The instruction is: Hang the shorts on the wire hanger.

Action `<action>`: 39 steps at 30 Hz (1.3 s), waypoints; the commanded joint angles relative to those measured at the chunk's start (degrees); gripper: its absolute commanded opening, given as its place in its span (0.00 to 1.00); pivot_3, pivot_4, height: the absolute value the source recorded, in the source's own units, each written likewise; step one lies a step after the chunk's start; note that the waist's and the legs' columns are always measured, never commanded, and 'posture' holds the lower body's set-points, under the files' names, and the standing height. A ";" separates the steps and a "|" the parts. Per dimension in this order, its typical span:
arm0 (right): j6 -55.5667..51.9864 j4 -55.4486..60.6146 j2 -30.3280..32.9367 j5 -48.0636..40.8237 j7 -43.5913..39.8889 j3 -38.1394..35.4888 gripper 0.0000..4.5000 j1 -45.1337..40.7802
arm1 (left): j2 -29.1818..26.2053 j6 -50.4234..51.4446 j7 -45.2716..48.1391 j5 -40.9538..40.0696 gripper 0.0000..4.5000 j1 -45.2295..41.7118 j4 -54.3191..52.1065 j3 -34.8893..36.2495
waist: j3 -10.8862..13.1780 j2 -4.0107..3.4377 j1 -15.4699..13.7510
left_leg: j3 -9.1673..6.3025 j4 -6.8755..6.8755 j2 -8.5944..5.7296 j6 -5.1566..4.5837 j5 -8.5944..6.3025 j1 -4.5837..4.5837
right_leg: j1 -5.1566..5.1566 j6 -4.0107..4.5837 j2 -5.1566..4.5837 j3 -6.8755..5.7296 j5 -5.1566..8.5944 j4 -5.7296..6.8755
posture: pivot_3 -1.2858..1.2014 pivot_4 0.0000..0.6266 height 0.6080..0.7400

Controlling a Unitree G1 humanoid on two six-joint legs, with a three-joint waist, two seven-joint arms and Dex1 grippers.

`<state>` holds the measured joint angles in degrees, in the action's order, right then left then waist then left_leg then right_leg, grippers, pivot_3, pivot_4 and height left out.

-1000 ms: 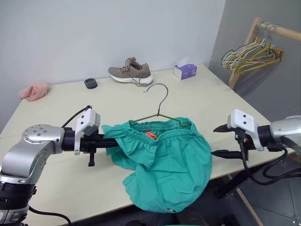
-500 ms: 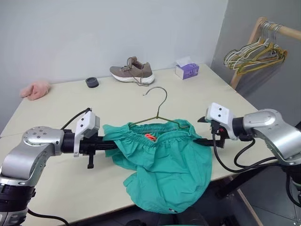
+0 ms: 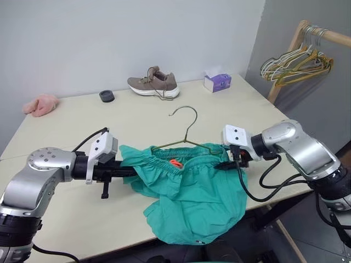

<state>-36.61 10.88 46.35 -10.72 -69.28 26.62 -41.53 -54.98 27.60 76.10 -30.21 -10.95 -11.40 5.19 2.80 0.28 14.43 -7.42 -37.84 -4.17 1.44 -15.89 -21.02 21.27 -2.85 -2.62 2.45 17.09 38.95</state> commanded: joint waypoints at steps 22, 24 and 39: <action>-5.72 5.22 2.01 -4.29 -2.21 -7.61 0.00 3.06 | 4.88 1.03 -7.76 -0.93 0.57 -5.94 8.08 3.81 | -0.03 0.02 0.08 | -0.04 -0.03 -0.03 0.00 0.00 -0.02 | -0.01 0.00 -0.01 -0.01 0.00 0.01 | 0.38 0.00 1.00; -6.85 5.63 2.64 -4.91 -1.84 -8.51 0.00 3.73 | 5.02 0.25 -8.13 -0.49 0.71 -6.34 9.46 4.23 | -0.04 0.03 0.11 | -0.05 -0.03 -0.02 0.00 0.00 -0.02 | -0.01 -0.01 -0.01 -0.03 0.00 0.02 | 0.38 0.00 1.00; -20.62 12.57 5.77 -11.50 10.95 -27.36 0.00 23.43 | 6.13 1.01 -9.06 -3.16 0.99 -7.55 6.10 4.69 | -0.08 0.09 1.39 | -0.07 -0.06 -0.06 0.00 0.00 -0.21 | 0.01 -0.02 -0.05 -0.05 0.00 0.00 | 0.35 0.00 1.00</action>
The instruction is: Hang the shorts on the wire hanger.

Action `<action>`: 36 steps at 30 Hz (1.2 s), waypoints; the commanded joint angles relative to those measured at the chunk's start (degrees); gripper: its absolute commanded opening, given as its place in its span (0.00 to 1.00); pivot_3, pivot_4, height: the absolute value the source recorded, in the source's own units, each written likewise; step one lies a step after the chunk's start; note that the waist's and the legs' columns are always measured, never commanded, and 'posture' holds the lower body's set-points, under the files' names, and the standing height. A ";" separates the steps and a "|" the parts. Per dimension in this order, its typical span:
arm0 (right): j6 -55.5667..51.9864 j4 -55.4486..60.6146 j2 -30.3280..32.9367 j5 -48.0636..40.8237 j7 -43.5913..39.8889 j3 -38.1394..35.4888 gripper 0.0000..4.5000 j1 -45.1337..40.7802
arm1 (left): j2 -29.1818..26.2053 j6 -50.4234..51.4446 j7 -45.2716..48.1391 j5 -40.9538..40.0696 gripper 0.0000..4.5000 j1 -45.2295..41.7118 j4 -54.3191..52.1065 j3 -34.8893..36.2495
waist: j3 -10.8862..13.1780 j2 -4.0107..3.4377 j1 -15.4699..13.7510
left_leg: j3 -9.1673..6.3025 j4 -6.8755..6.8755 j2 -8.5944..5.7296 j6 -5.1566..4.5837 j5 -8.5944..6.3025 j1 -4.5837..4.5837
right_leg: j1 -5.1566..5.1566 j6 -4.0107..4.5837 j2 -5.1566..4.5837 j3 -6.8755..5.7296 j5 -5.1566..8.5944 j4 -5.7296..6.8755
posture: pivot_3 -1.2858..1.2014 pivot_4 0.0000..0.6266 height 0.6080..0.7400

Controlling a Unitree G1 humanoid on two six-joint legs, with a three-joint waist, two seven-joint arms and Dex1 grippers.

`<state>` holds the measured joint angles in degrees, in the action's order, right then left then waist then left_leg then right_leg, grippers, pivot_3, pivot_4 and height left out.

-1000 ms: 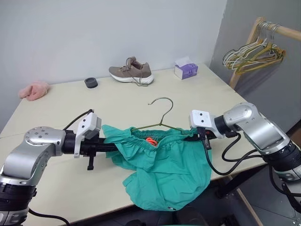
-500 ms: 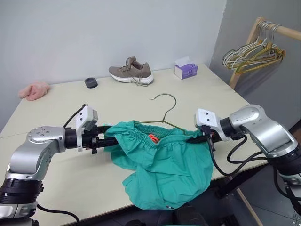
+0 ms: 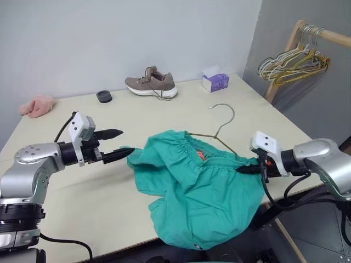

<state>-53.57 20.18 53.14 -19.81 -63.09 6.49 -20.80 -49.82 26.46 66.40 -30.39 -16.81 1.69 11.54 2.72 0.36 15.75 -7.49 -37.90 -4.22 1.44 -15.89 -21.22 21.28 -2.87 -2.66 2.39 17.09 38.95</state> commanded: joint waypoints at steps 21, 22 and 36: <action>-24.75 7.08 -3.54 -0.06 28.39 -52.35 0.00 26.74 | 22.56 3.20 -1.33 0.42 0.99 -25.50 -12.02 -23.54 | -0.29 -0.12 8.09 | 0.19 -0.06 -0.08 -0.13 -0.03 0.35 | -0.59 -0.36 0.02 0.05 0.08 -0.09 | 0.28 0.00 1.00; -24.55 6.20 -2.90 0.45 29.00 -53.53 0.00 26.54 | 23.53 2.73 -1.71 0.94 0.99 -26.19 -11.43 -23.84 | -0.29 -0.12 8.42 | 0.17 -0.07 -0.07 -0.15 -0.04 0.37 | -0.64 -0.38 0.02 0.02 0.08 -0.11 | 0.28 0.00 1.00; -16.70 -16.21 9.10 6.41 38.95 -45.69 0.00 4.10 | 34.44 0.49 -10.94 8.87 0.99 -34.50 -5.89 -26.88 | -0.26 -0.15 13.23 | 0.56 0.00 -0.15 -0.74 -0.42 0.80 | -1.55 -0.67 -0.05 0.04 0.16 -1.00 | 0.30 0.03 1.00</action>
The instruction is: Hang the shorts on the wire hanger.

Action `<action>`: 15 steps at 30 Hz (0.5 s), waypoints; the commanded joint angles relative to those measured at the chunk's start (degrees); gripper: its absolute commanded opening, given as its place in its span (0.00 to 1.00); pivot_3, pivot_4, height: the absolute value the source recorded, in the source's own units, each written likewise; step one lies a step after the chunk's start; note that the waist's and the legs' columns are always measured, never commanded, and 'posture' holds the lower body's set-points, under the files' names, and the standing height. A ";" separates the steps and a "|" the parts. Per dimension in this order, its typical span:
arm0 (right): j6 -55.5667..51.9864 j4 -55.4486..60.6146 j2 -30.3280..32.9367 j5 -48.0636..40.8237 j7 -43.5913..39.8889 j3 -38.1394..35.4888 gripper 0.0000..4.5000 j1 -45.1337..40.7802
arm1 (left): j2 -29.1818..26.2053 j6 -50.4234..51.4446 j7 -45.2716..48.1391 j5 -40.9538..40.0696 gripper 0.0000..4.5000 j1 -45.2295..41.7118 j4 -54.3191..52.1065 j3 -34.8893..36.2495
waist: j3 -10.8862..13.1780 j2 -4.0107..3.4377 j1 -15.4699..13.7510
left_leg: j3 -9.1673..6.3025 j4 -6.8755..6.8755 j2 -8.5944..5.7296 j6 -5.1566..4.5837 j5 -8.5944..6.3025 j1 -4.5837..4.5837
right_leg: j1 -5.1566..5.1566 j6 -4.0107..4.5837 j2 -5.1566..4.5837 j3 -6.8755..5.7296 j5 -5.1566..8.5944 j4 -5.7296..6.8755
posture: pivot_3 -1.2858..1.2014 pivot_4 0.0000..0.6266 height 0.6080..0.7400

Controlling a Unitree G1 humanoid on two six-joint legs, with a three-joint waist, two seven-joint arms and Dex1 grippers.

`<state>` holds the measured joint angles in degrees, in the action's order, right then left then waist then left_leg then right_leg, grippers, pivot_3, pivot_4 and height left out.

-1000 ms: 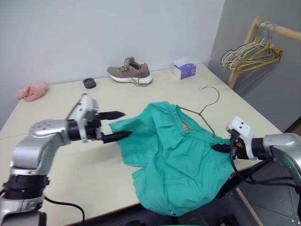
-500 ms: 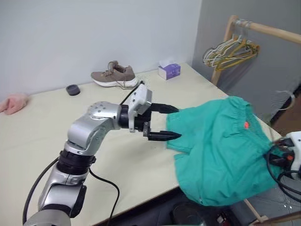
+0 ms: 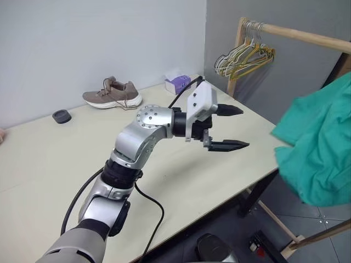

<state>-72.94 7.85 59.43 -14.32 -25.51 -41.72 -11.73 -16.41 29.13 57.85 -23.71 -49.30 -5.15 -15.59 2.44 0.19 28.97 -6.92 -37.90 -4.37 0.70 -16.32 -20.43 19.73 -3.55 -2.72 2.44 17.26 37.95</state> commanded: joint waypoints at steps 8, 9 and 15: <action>5.75 -28.66 6.79 2.66 3.05 15.28 0.00 -24.53 | 5.76 -5.25 -4.78 5.77 0.99 -4.54 3.17 -1.08 | 0.35 -0.06 -0.42 | 0.36 0.01 -0.04 -0.23 -0.24 0.61 | -0.51 -0.16 -0.11 0.23 0.08 -0.29 | 0.31 0.05 1.00; 6.05 -31.59 7.07 2.92 2.80 16.69 0.00 -26.63 | 6.34 -5.31 -5.07 5.97 0.99 -4.89 3.51 -1.04 | 0.35 -0.06 -0.52 | 0.38 0.01 -0.06 -0.25 -0.25 0.60 | -0.51 -0.18 -0.14 0.24 0.08 -0.31 | 0.31 0.05 1.00; 8.28 -47.52 8.14 5.18 1.09 23.84 0.00 -36.33 | 8.79 -1.25 -4.39 3.63 0.99 -7.04 3.87 -0.64 | 0.39 -0.13 -0.49 | 0.59 0.00 -0.08 -0.35 -0.32 0.60 | -0.58 -0.25 -0.22 0.35 0.08 -0.32 | 0.31 0.04 1.00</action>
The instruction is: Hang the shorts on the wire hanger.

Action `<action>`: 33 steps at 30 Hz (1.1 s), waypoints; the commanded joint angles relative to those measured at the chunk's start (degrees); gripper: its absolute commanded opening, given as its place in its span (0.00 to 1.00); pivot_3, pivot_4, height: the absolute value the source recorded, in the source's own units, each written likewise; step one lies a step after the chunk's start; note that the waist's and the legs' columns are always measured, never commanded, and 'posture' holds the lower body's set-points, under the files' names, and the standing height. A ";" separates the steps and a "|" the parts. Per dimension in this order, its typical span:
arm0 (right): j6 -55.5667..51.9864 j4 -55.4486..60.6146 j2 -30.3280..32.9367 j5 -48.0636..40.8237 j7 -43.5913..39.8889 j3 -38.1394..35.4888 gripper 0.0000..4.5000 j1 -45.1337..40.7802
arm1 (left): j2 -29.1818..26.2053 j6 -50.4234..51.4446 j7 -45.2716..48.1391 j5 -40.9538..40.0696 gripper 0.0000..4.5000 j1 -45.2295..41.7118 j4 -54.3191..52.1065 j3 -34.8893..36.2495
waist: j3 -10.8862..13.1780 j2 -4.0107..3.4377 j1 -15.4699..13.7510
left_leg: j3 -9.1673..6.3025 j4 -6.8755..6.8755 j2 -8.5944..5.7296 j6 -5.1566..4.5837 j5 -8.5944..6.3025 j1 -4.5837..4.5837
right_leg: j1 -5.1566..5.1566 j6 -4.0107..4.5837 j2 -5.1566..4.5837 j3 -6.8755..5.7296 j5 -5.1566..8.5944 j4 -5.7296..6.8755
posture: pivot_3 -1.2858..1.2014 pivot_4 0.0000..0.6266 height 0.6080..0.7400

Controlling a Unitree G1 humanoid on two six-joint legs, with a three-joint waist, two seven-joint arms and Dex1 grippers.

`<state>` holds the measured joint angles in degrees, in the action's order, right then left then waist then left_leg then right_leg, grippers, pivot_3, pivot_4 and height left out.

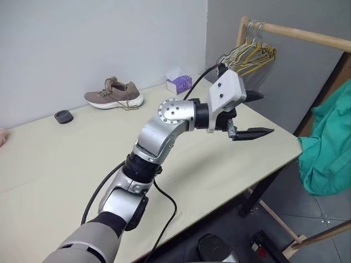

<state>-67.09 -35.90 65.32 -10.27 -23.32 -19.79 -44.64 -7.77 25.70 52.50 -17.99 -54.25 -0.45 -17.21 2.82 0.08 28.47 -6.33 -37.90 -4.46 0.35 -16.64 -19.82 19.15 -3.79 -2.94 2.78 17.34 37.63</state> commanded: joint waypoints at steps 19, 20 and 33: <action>7.76 -15.02 2.33 1.75 -3.67 4.26 0.20 -12.63 | 2.40 17.64 1.94 -13.66 1.00 -7.14 -0.21 4.21 | 0.03 -0.11 -0.02 | 0.08 -0.03 -0.03 0.03 -0.04 0.05 | -0.07 -0.13 0.00 0.07 0.01 -0.04 | 0.32 0.02 1.00; 7.44 -14.34 2.46 1.10 -3.20 3.08 0.27 -12.80 | 2.41 17.63 1.94 -13.73 1.00 -7.16 -0.22 4.15 | 0.03 -0.11 -0.03 | 0.08 -0.03 -0.03 0.04 -0.05 0.06 | -0.07 -0.13 0.00 0.07 0.01 -0.04 | 0.32 0.01 1.00; 2.73 0.05 3.12 -2.28 0.12 -6.81 0.99 -9.60 | 1.25 18.59 3.41 -14.82 1.00 -6.76 -0.74 3.40 | -0.01 -0.17 -0.09 | 0.09 -0.03 -0.02 0.06 -0.06 0.06 | -0.07 -0.14 0.00 0.11 0.02 -0.05 | 0.32 0.00 1.00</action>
<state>-64.46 -40.16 67.50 -11.46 -23.82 -24.55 -53.85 -6.19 44.65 55.73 -32.52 -60.34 -0.21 -15.21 2.81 -0.08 28.39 -6.24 -37.93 -4.48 0.41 -16.70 -19.77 19.08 -3.94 -2.94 2.89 17.35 37.58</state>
